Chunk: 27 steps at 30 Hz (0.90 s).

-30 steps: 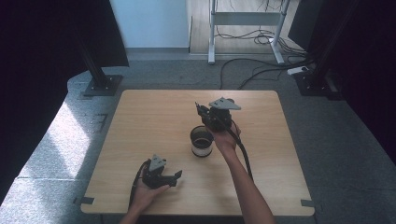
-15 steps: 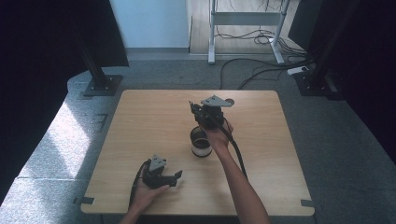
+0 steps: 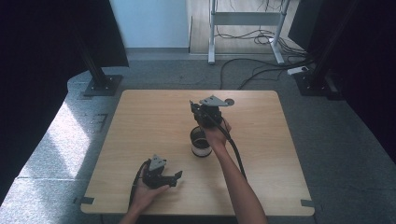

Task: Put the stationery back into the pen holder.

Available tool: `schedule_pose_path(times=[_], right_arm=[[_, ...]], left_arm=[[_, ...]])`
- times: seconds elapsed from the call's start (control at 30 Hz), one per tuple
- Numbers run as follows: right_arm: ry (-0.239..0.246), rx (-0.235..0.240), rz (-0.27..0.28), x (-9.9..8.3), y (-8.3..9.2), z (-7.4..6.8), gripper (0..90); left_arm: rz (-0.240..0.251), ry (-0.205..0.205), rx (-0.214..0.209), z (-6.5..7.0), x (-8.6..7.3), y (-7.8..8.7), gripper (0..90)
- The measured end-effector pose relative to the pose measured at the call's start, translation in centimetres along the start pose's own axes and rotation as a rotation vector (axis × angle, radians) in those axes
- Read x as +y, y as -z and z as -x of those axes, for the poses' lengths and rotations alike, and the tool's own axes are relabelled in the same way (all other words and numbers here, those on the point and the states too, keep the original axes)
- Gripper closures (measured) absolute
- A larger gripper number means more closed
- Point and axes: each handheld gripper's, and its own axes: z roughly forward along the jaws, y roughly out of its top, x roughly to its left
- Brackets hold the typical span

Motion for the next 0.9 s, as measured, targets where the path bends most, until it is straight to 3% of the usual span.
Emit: schedule_pose_path(times=[0.5, 0.9], right_arm=[[-0.018, -0.026, -0.017, -1.9, -1.0, 1.3, 77.9], [-0.009, -0.019, -0.042, -3.7, -0.9, 1.3, 77.6]], left_arm=[[-0.014, -0.002, -0.006, 0.0, -0.1, -0.2, 15.2], [-0.021, -0.018, -0.004, 0.3, -0.2, -0.5, 15.4]])
